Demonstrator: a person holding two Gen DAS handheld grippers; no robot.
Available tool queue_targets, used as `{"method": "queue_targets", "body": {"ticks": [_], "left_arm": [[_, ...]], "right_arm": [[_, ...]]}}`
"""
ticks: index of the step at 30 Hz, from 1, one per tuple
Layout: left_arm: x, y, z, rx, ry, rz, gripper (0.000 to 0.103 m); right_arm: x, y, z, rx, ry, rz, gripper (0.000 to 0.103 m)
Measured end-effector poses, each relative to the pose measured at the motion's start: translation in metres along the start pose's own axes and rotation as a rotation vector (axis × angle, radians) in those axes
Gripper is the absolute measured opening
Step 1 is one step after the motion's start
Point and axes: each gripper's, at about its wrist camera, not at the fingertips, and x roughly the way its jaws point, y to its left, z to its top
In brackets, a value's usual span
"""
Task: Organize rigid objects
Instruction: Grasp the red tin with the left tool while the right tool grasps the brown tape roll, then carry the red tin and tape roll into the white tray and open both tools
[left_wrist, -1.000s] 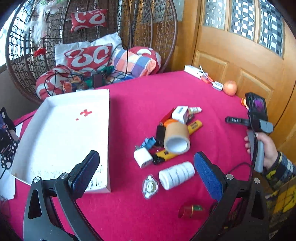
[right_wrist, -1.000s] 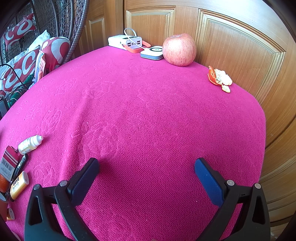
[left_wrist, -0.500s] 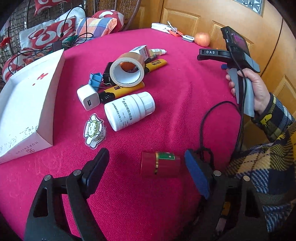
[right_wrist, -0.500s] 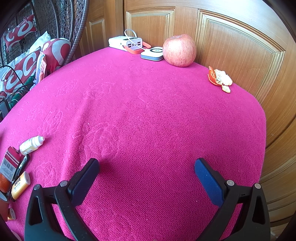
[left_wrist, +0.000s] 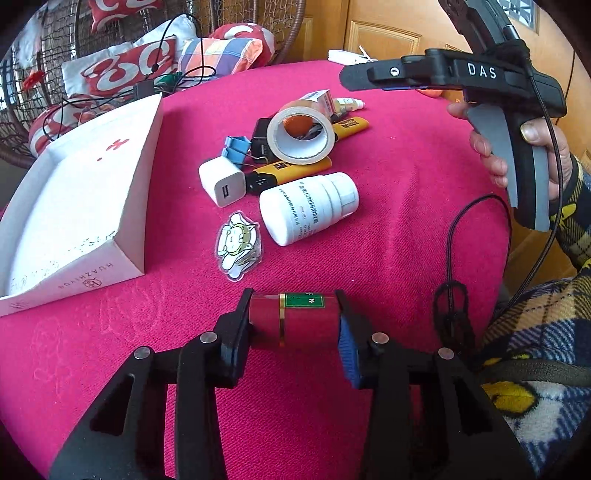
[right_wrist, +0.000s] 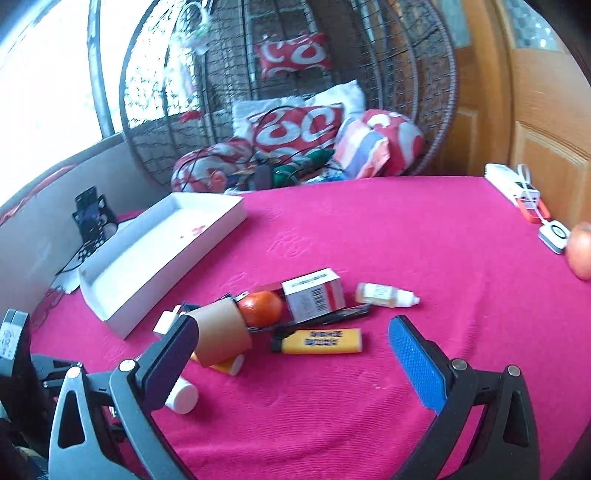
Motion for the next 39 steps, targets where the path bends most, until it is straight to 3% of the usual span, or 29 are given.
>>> {"method": "queue_targets", "body": {"ticks": [6,8,9,10,11,12,21,39], "left_arm": [[-0.012,0.018,-0.004,-0.082,-0.038,0.010,0.040],[-0.016,0.023,-0.003,-0.100,-0.055,0.011,0.040],[-0.018,0.025,-0.002,-0.106,-0.064,0.013,0.040],[-0.020,0.026,-0.003,-0.114,-0.073,0.014,0.040],[-0.022,0.027,-0.003,-0.122,-0.083,0.015,0.040],[-0.025,0.028,-0.003,-0.130,-0.092,0.017,0.040],[-0.052,0.056,0.015,-0.218,-0.200,0.047,0.040],[-0.081,0.101,0.016,-0.345,-0.287,0.157,0.040]], "right_arm": [[0.037,0.041,0.000,-0.192,0.063,0.001,0.103],[0.047,0.047,0.000,-0.230,0.089,-0.014,0.097],[0.053,0.048,0.000,-0.243,0.110,-0.022,0.085],[0.058,0.048,-0.001,-0.247,0.134,-0.021,0.064],[0.061,0.046,-0.002,-0.238,0.161,-0.008,0.053],[0.063,0.045,-0.002,-0.229,0.164,-0.009,0.048],[0.022,0.041,0.007,-0.200,0.036,-0.017,0.047],[-0.032,0.043,0.055,-0.101,-0.139,0.039,0.047]]}}
